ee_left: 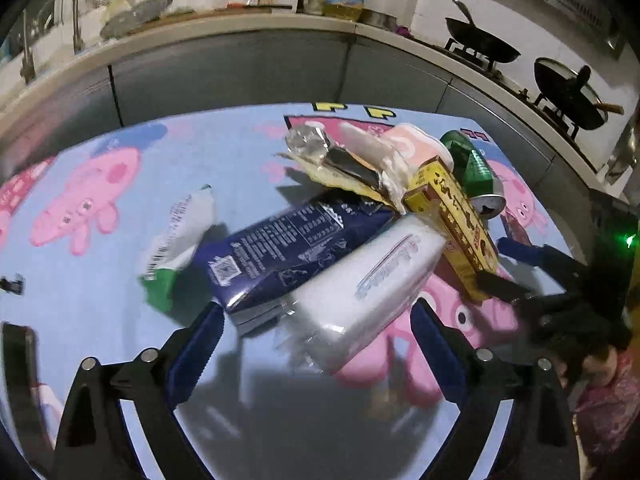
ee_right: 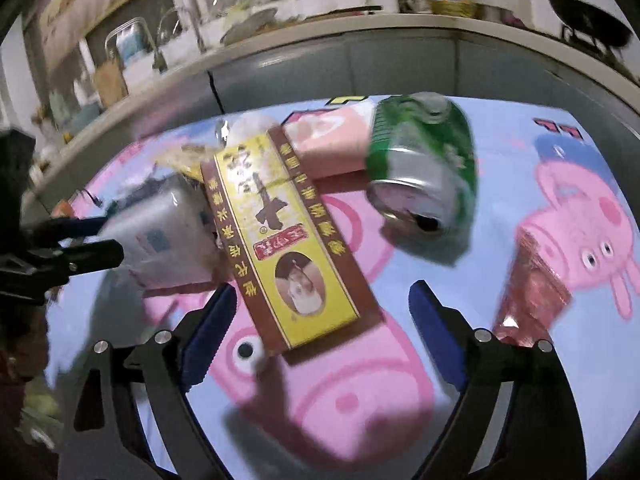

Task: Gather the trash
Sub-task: 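Grasp the white wipes pack with left gripper while right grasps yellow box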

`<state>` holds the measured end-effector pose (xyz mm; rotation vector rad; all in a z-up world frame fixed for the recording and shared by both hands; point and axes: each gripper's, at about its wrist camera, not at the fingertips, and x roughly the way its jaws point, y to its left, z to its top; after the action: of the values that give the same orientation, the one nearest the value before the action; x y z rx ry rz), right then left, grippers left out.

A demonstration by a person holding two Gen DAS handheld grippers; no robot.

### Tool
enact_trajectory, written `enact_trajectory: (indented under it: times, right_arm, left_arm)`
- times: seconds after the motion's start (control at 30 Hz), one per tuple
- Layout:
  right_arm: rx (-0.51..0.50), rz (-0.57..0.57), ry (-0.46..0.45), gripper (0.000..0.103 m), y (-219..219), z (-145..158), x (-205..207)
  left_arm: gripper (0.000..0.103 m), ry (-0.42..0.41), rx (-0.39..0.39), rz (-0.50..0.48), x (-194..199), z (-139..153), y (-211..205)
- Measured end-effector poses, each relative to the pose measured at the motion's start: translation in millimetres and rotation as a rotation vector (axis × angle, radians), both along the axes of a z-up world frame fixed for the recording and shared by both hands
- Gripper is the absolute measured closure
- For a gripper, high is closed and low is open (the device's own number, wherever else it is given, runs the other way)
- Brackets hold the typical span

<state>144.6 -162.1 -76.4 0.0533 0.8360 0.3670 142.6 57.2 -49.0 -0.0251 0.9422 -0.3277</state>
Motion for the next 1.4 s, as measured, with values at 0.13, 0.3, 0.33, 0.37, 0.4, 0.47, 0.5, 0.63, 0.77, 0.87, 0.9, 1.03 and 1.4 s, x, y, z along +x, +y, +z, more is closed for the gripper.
enact_trajectory:
  times: [0.13,0.3,0.33,0.37,0.4,0.47,0.5,0.63,0.77,0.87,0.9,1.03,1.4]
  right_arm:
    - [-0.007,-0.006,0.011,0.036,7.3,-6.3,2.7]
    - [0.058,-0.031,0.023,0.041,-4.9,0.7,-13.8]
    - [0.066,-0.038,0.024,0.041,-6.5,2.2,-18.2]
    - [0.082,-0.048,0.028,0.041,-9.1,3.4,-23.9]
    - [0.104,-0.056,0.032,0.042,-12.4,4.4,-30.6]
    - [0.119,-0.067,0.033,0.042,-16.1,5.5,-40.5]
    - [0.12,-0.073,0.036,0.043,-18.0,5.8,-44.4]
    - [0.118,-0.099,0.055,0.044,-25.7,0.1,-63.9]
    - [0.12,-0.122,0.06,0.044,-34.4,-4.2,-81.0]
    - [0.089,-0.125,0.051,0.044,-36.6,-6.7,-95.5]
    - [0.073,-0.127,0.048,0.044,-36.9,-7.8,-100.0]
    - [0.032,-0.131,0.041,0.042,-38.0,-12.1,-111.0]
    - [-0.064,-0.126,-0.019,0.025,-26.1,-16.5,-110.4]
  left_arm:
    - [0.011,0.024,-0.039,-0.002,2.3,-6.3,-4.7]
    - [0.02,0.042,-0.068,-0.026,-13.9,-5.8,-11.0]
    - [0.021,0.045,-0.073,-0.03,-16.9,-5.8,-11.9]
    - [0.026,0.045,-0.076,-0.035,-21.6,-5.6,-13.7]
    - [0.032,0.046,-0.077,-0.039,-25.1,-5.9,-15.2]
    - [0.045,0.052,-0.079,-0.052,-31.9,-6.7,-19.4]
    - [0.054,0.063,-0.083,-0.065,-36.3,-8.6,-22.4]
    - [0.058,0.057,-0.053,-0.09,-53.2,-11.8,-33.1]
    - [0.057,0.069,-0.037,-0.113,-67.5,-10.9,-40.1]
    - [0.031,0.066,0.0,-0.102,-73.8,-8.0,-42.4]
    - [0.029,0.042,0.006,-0.096,-75.8,-4.2,-43.3]
    - [0.025,-0.01,0.033,-0.087,-75.7,7.3,-49.1]
    - [0.049,0.037,0.151,-0.088,-45.7,-26.2,-73.8]
